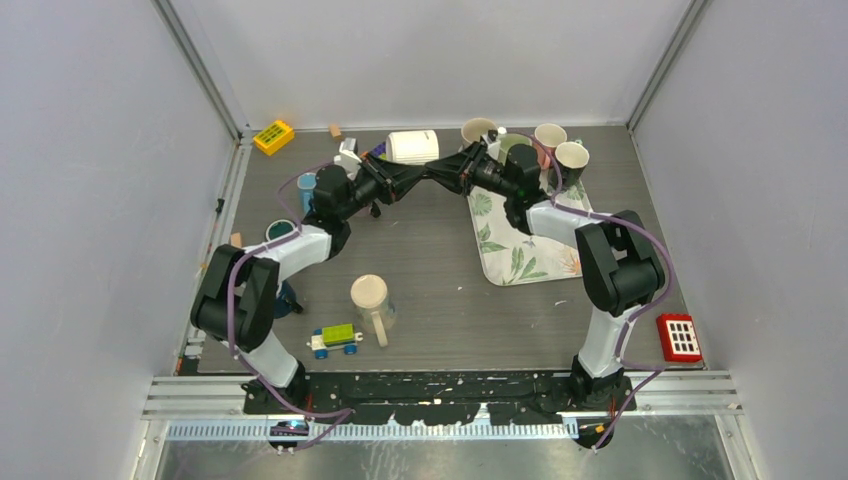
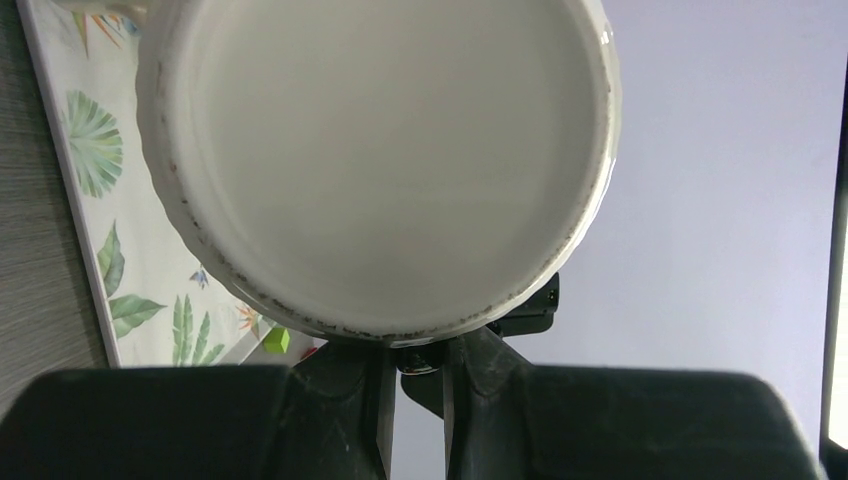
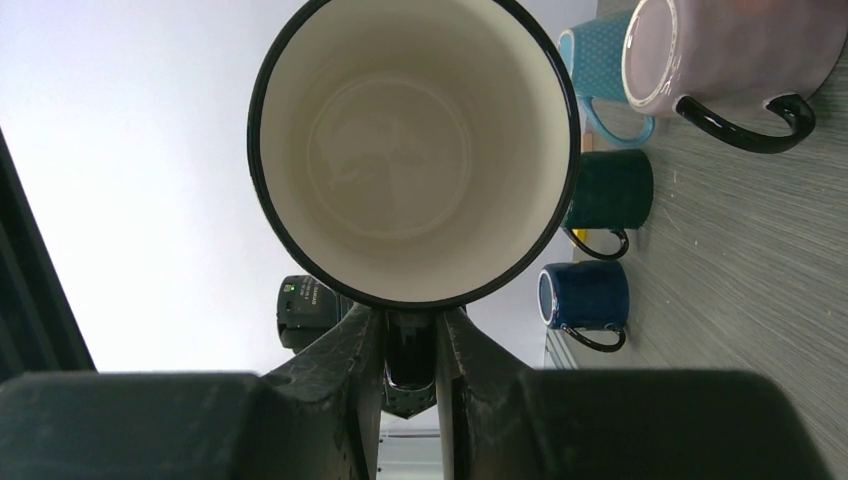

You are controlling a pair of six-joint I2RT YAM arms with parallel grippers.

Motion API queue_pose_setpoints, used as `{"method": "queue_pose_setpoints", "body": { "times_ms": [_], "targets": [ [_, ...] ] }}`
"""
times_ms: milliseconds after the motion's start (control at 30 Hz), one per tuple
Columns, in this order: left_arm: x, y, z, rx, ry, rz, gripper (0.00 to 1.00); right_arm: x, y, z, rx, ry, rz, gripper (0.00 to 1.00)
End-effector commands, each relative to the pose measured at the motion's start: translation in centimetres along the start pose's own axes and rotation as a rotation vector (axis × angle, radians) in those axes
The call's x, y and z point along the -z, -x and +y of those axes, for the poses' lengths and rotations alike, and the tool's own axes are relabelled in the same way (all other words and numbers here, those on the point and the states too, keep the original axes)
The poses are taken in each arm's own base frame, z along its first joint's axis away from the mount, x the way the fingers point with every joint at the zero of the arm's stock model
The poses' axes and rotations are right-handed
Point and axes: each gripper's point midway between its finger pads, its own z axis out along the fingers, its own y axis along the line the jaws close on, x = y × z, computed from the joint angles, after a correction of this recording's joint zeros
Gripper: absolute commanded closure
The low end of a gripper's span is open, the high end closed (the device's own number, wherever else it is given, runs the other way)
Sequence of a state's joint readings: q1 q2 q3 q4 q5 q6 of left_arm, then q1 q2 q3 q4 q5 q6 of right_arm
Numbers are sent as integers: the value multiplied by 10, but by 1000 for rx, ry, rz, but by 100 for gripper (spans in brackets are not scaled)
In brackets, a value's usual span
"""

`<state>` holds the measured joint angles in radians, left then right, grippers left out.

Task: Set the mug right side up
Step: Turn over the cup at the center of the board.

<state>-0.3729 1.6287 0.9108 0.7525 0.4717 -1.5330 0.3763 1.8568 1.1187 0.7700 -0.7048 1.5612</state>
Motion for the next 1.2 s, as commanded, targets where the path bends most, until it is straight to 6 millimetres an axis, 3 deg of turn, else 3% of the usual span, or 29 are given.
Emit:
{"method": "queue_pose_setpoints", "body": {
  "times_ms": [0,67,167,467,700,867,1167],
  "targets": [
    [1,-27,-65,-120,-231,106,100,2,-9,50,104,71,9,91],
    [0,-28,-63,-120,-234,114,100,4,-10,48,123,44,1,99],
    [-1,-30,-58,-123,-228,131,100,10,-9,43,177,-19,-28,99],
    [-10,-31,-28,-94,-147,132,61,39,-6,34,348,-278,-115,99],
    [-23,-38,0,-77,-95,148,49,56,-7,15,421,-454,-136,99],
    [-32,-46,28,-57,-29,175,48,71,-3,2,477,-576,-159,99],
    [-59,-79,70,-36,56,229,48,107,5,-15,567,-776,-214,99]
  ]
}}
